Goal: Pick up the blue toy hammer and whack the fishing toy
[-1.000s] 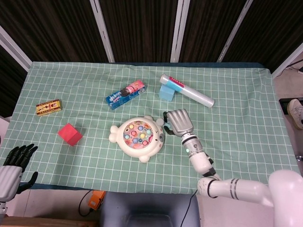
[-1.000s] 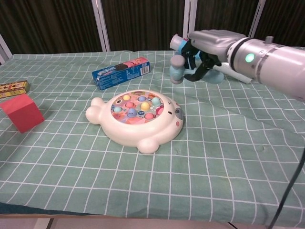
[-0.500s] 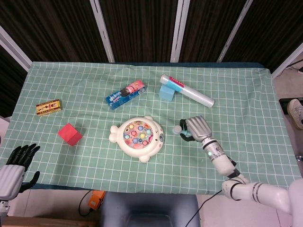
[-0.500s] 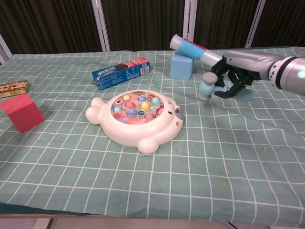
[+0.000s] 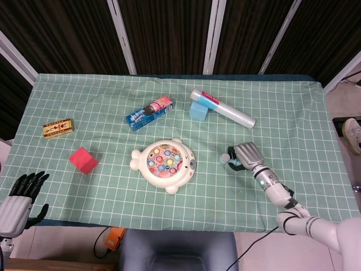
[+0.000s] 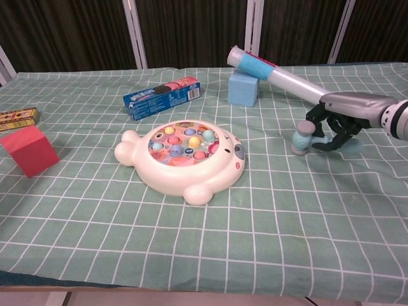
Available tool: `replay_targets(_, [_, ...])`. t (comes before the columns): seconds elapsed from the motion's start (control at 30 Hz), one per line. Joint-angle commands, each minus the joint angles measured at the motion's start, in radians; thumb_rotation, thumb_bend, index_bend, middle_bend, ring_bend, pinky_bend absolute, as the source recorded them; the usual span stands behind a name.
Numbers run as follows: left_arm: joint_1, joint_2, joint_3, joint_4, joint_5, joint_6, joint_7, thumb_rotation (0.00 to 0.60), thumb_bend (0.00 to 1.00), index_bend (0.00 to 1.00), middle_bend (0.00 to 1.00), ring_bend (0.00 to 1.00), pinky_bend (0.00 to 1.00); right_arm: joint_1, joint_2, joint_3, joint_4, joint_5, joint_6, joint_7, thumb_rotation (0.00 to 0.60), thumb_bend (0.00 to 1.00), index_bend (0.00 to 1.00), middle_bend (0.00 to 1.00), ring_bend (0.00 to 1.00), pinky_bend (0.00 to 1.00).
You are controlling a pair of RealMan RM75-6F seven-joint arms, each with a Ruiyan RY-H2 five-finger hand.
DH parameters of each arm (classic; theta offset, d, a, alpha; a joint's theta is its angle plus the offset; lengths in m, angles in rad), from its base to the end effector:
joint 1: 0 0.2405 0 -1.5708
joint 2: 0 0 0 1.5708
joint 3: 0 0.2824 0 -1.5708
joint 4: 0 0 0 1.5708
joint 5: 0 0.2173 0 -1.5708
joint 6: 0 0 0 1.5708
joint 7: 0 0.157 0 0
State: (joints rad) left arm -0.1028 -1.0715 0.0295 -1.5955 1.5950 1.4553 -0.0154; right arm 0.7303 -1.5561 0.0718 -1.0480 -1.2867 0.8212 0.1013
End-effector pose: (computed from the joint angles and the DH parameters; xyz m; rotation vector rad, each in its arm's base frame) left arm -0.3371 0.1845 0.1607 -1.5470 -0.8964 -0.8547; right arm -0.2685 -0.4136 -0.0088 1.8389 -1.0210 0.7708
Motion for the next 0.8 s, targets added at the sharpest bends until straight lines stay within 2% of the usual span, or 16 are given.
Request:
replay_targets(0.03, [0.001,0.001,0.000,0.000,-0.001,0.001,-0.001,0.600,0.41,0.00,0.06,0.02,0.08,0.000,-0.015,0.003,0.027,-0.014,-0.010,0.021,0.600,0.59,0.98,0.75,0.80,0.88])
replay_targets(0.23, [0.001,0.001,0.001,0.000,0.000,0.002,-0.002,0.600,0.42,0.00,0.06,0.02,0.08,-0.001,-0.028,0.008,0.056,-0.021,-0.026,0.033,0.600,0.53,0.96,0.75,0.79,0.87])
replay_targets(0.4, [0.001,0.001,0.001,-0.002,0.001,0.003,-0.002,0.600,0.42,0.00,0.06,0.02,0.08,-0.001,-0.029,0.008,0.063,-0.030,-0.041,0.045,0.600,0.46,0.89,0.75,0.75,0.82])
replay_targets(0.8, [0.003,0.003,0.002,-0.002,0.002,0.007,-0.005,0.600,0.41,0.00,0.06,0.02,0.08,-0.004,-0.042,0.014,0.093,-0.052,-0.043,0.069,0.600,0.42,0.82,0.72,0.72,0.78])
